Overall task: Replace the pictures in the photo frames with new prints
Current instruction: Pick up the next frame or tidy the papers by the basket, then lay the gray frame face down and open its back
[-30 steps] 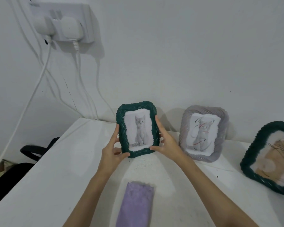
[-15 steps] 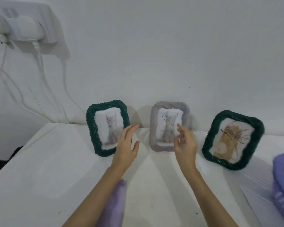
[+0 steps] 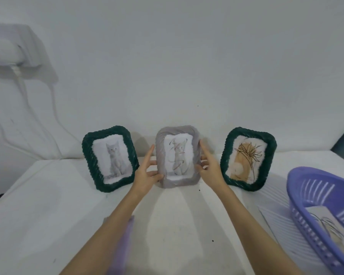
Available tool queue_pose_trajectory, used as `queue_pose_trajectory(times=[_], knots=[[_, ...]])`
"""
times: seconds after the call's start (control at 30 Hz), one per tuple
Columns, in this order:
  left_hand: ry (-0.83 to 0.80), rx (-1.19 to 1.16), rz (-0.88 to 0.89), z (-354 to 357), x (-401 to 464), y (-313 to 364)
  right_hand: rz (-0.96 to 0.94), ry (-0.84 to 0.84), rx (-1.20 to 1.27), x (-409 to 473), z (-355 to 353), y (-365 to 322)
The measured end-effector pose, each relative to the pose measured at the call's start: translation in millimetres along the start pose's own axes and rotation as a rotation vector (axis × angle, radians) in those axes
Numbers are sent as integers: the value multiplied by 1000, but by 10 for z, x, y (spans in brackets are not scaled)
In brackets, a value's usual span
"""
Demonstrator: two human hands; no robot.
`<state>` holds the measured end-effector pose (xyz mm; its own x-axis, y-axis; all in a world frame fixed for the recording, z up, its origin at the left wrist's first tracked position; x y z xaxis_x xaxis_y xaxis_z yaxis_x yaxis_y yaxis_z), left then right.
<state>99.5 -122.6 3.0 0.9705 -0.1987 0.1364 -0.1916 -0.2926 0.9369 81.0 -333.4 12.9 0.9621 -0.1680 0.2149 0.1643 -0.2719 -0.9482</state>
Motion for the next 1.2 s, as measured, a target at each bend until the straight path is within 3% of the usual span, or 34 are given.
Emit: queue_pose_trajectory(times=[0.1, 0.23, 0.4, 0.57, 0.73, 1.0, 1.2], knots=[[-17, -33, 33, -29, -247, 52, 7, -18, -20, -146, -31, -60], [7, -27, 94, 22, -488, 227, -159, 148, -197, -251, -146, -560], [-21, -14, 123, 163, -610, 397, -219, -38, -441, -290, -9, -1282], [17, 99, 164, 163, -666, 488, -216, -26, -713, -318, 0, -1387], [77, 27, 104, 358, -648, 440, -199, -184, -610, -368, 190, -1189], [101, 129, 126, 411, -732, 399, -236, -182, -506, -508, 213, -1101], [197, 12, 142, 11, -686, 461, -264, -155, -498, -493, -34, -1198]])
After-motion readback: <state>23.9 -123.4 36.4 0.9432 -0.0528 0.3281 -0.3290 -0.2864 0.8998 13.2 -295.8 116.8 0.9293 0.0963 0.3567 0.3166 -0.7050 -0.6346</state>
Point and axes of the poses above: each hand's wrist, its own x-axis towards the middle knuckle, its own z-axis out of the palm, y = z × x, the point moved 6 cm from there along x, towards the middle knuckle, and after that the axes turned 10 degrees about x, right-handed, at the moved point
